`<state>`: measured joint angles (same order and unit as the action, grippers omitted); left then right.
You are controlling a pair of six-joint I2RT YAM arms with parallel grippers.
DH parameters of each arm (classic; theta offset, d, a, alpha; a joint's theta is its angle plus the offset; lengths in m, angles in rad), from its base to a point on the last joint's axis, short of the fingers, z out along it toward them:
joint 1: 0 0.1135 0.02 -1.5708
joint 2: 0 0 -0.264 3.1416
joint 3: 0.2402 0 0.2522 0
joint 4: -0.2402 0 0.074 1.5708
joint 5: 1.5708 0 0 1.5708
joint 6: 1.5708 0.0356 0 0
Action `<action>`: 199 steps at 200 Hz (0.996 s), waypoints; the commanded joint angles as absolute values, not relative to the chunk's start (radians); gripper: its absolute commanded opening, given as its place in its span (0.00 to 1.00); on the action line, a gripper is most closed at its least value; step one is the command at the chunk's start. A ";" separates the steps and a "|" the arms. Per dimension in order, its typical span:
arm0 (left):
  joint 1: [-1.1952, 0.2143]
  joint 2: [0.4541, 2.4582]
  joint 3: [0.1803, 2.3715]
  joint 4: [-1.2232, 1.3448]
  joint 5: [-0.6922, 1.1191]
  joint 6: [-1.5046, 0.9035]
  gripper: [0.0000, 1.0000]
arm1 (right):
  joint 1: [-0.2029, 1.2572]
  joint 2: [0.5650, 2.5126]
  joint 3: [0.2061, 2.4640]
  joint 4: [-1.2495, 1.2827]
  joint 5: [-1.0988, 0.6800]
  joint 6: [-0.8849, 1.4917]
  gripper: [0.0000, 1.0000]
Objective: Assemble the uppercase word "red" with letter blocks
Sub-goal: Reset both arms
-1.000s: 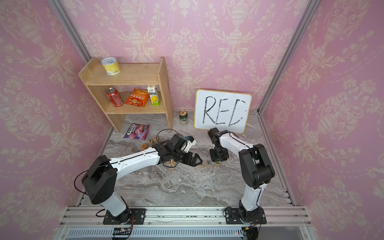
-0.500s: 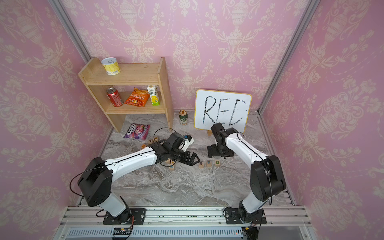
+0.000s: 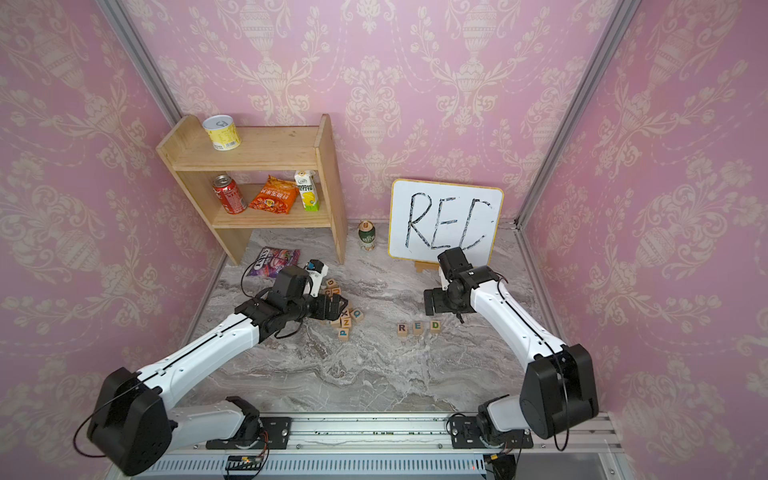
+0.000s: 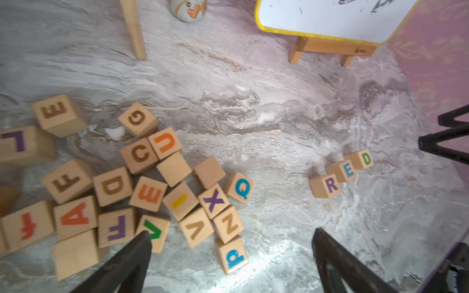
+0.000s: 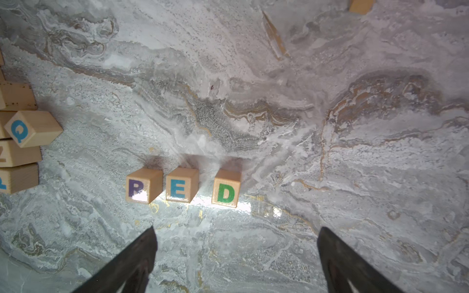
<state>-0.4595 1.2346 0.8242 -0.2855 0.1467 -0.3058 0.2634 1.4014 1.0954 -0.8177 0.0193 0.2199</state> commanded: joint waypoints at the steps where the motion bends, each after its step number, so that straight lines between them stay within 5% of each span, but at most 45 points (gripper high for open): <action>1: -0.394 1.204 0.782 -0.271 0.049 -0.214 0.99 | 0.210 1.382 1.037 -0.667 0.066 0.180 1.00; 87: 0.024 1.232 0.600 0.008 -0.040 -0.195 0.99 | 0.019 1.457 0.807 -0.067 0.058 0.134 1.00; 199: 0.141 1.510 0.386 0.825 -0.025 -0.154 0.99 | 0.010 1.447 0.503 0.571 0.159 0.099 1.00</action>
<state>0.1291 1.4548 0.4152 0.5331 -0.0326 -0.1856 0.0044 1.4822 0.5686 0.3832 0.1253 0.1223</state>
